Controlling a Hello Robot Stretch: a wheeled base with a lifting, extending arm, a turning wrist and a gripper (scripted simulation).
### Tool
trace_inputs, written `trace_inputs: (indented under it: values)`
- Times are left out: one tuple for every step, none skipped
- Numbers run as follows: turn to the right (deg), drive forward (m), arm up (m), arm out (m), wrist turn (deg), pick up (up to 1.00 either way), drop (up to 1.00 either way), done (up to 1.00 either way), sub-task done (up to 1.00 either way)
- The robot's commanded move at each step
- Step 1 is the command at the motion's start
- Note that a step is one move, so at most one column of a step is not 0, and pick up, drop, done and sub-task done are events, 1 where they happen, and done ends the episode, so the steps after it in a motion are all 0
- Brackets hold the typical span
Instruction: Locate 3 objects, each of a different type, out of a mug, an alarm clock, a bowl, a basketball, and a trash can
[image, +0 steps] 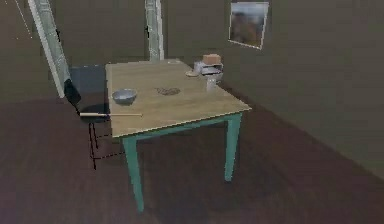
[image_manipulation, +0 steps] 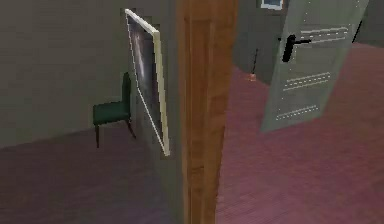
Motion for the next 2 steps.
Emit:
trace_inputs:
  values:
    - [0.0,0.80,0.00,0.00,0.0,0.00,0.00,0.00,0.00]
    - [9.0,0.00,0.00,0.00,0.0,0.00,0.00,0.00,0.00]
